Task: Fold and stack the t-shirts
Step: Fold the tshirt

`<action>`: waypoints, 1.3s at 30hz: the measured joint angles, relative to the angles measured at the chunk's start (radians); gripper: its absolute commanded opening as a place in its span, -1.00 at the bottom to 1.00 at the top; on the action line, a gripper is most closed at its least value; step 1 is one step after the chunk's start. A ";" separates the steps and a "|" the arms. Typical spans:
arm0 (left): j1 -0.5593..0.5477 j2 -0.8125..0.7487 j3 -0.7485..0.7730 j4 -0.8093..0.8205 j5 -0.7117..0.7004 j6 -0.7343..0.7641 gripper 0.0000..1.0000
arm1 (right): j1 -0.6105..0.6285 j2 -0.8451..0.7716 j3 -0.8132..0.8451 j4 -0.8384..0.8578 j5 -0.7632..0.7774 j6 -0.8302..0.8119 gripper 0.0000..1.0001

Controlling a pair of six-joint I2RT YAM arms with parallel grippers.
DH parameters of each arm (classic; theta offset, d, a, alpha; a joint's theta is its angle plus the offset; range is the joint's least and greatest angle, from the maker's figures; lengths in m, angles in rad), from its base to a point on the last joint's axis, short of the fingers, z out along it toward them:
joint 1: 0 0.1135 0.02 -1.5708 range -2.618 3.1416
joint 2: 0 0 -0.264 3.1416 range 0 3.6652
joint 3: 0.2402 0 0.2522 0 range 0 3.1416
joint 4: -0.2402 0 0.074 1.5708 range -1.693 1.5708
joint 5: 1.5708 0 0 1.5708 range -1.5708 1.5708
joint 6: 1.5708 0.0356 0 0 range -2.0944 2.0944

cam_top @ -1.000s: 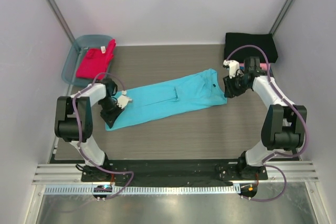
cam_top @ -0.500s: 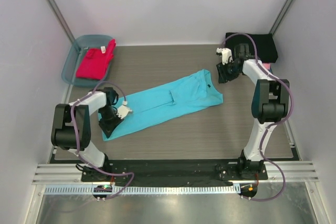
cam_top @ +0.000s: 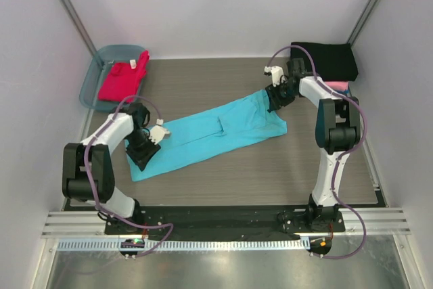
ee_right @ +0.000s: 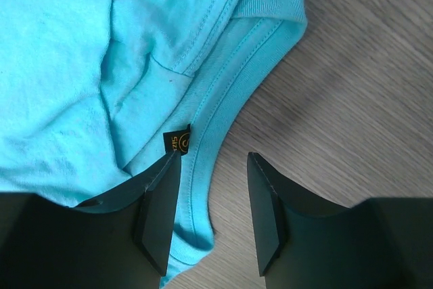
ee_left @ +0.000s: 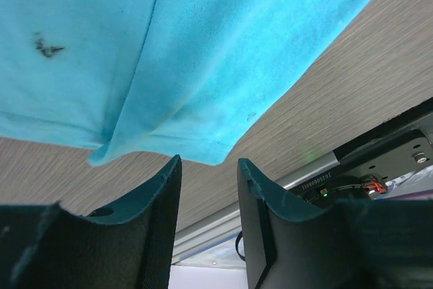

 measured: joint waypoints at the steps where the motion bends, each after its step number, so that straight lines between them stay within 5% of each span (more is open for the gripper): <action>1: -0.002 -0.012 0.009 -0.006 0.001 0.001 -0.19 | 0.000 0.003 0.000 -0.002 0.000 0.000 0.00; 11: -0.021 0.012 -0.017 -0.026 0.001 0.007 -0.17 | 0.011 0.037 0.000 -0.006 0.007 -0.011 -0.03; 14: -0.021 0.016 -0.038 -0.022 -0.003 0.007 -0.17 | 0.025 0.051 0.019 -0.017 0.017 -0.017 -0.32; 15: -0.021 0.019 -0.048 -0.018 -0.008 0.007 -0.17 | 0.030 0.058 0.029 -0.018 0.019 -0.017 -0.61; 19: -0.021 0.043 -0.088 0.005 -0.025 0.006 -0.19 | 0.051 0.090 0.077 -0.031 0.029 -0.013 -0.98; 30: -0.060 0.135 -0.087 0.011 -0.086 -0.031 -0.97 | 0.094 0.309 0.443 -0.065 0.076 -0.009 -0.97; 39: -0.267 0.143 -0.001 -0.062 0.020 0.010 -0.99 | 0.134 0.521 0.790 -0.065 0.130 -0.011 -0.95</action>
